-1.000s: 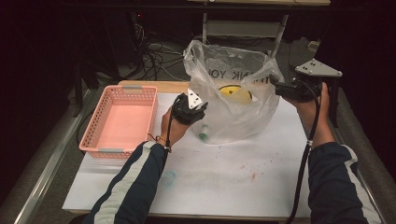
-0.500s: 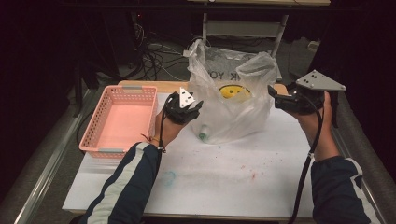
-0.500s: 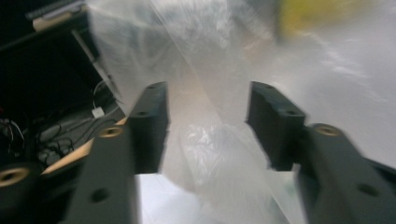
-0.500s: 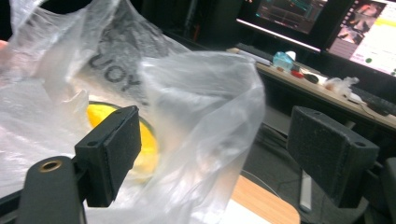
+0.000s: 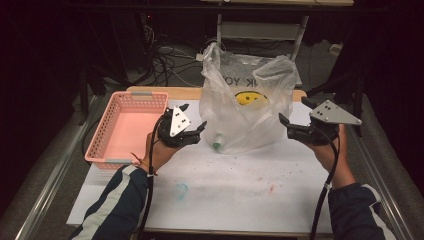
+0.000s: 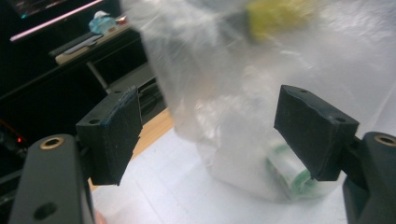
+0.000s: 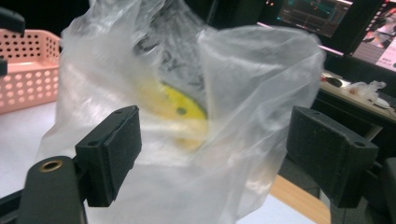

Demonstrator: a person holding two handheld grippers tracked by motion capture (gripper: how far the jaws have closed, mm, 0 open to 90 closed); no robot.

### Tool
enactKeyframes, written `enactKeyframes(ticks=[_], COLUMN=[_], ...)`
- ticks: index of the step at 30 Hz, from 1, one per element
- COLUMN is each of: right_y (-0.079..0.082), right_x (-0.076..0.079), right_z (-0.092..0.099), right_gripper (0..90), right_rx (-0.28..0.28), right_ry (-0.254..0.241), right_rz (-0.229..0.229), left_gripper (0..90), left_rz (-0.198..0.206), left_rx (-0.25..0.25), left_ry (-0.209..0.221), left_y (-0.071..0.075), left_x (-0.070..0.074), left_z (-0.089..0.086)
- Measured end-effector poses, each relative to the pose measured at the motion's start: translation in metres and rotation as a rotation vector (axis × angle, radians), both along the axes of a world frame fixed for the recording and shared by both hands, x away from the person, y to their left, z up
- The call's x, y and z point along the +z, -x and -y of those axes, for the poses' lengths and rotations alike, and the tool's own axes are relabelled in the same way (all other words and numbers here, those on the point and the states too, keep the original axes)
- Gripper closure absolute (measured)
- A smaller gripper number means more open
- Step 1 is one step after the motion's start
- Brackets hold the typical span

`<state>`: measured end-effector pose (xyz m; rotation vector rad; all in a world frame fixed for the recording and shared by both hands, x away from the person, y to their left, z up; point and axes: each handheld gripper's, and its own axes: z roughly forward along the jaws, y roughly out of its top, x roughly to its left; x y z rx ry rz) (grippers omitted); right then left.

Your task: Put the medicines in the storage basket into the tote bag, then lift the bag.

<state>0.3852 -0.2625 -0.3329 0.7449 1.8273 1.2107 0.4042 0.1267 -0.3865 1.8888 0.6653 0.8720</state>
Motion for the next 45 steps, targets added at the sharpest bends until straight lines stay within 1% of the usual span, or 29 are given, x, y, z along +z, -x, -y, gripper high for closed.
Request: enactKeyframes(ticks=[2,3,4,5,7,11,13,14,16,19,20,22,24,26,27,30,32,36,39,45], right_y=[0.001,0.001,0.001,0.002,0.002,0.004,0.005,0.005,0.007,0.013,0.015,0.020,0.025,0.028,0.030,0.034,0.036,0.040,0.044,0.053], right_x=[-0.007,-0.010,-0.014,-0.018,-0.022,-0.031,-0.035,-0.036,-0.039,-0.043,-0.045,-0.047,-0.050,-0.052,-0.053,-0.055,-0.057,-0.060,-0.062,-0.064], right_z=[-0.002,-0.002,-0.003,-0.003,-0.003,-0.003,-0.001,-0.001,0.000,0.002,0.003,0.005,0.006,0.007,0.007,0.007,0.007,0.006,0.005,0.005], right_gripper=[18.8,18.8,18.8,18.7,18.5,17.6,17.6,17.1,17.0,16.1,16.1,15.7,15.5,15.7,15.6,15.7,15.6,15.8,15.9,16.0], right_rx=[0.013,0.015,0.013,0.019,0.022,0.029,0.031,0.029,0.030,0.030,0.026,0.026,0.020,0.027,0.022,0.024,0.019,0.022,0.025,0.035], right_ry=[-0.007,-0.004,0.000,0.000,-0.010,-0.010,-0.021,-0.020,-0.019,-0.019,-0.019,-0.030,-0.028,-0.020,-0.018,-0.011,-0.005,-0.003,0.012,0.011], right_rz=[-0.022,-0.030,-0.032,-0.039,-0.055,-0.076,-0.084,-0.086,-0.088,-0.095,-0.095,-0.096,-0.098,-0.107,-0.108,-0.109,-0.102,-0.105,-0.102,-0.096], left_gripper=[22.7,22.7,22.7,22.7,22.7,22.4,19.9,19.8,19.8,19.8,19.8,18.2,17.8,17.8,17.7,17.7,17.7,17.7,17.8,17.7], left_rz=[-0.008,-0.019,-0.021,-0.020,-0.027,-0.026,-0.012,-0.017,-0.012,-0.003,-0.004,0.000,-0.004,0.000,-0.002,0.001,-0.003,-0.009,-0.011,-0.017], left_rx=[0.017,0.025,0.038,0.045,0.054,0.074,0.089,0.089,0.096,0.096,0.090,0.088,0.082,0.083,0.081,0.076,0.080,0.074,0.066,0.061], left_ry=[0.018,0.021,0.021,0.022,0.037,0.046,0.042,0.047,0.051,0.046,0.047,0.046,0.037,0.036,0.038,0.030,0.020,0.012,0.004,-0.012], left_y=[0.000,-0.001,-0.002,-0.002,-0.002,-0.001,-0.001,0.000,0.004,0.012,0.016,0.023,0.028,0.033,0.035,0.040,0.043,0.048,0.053,0.063], left_x=[-0.004,-0.006,-0.008,-0.008,-0.009,-0.010,-0.010,-0.010,-0.010,-0.010,-0.010,-0.011,-0.012,-0.012,-0.013,-0.015,-0.017,-0.021,-0.023,-0.028], left_z=[-0.008,-0.011,-0.015,-0.018,-0.025,-0.036,-0.041,-0.044,-0.049,-0.056,-0.059,-0.063,-0.067,-0.070,-0.071,-0.074,-0.075,-0.079,-0.081,-0.084])
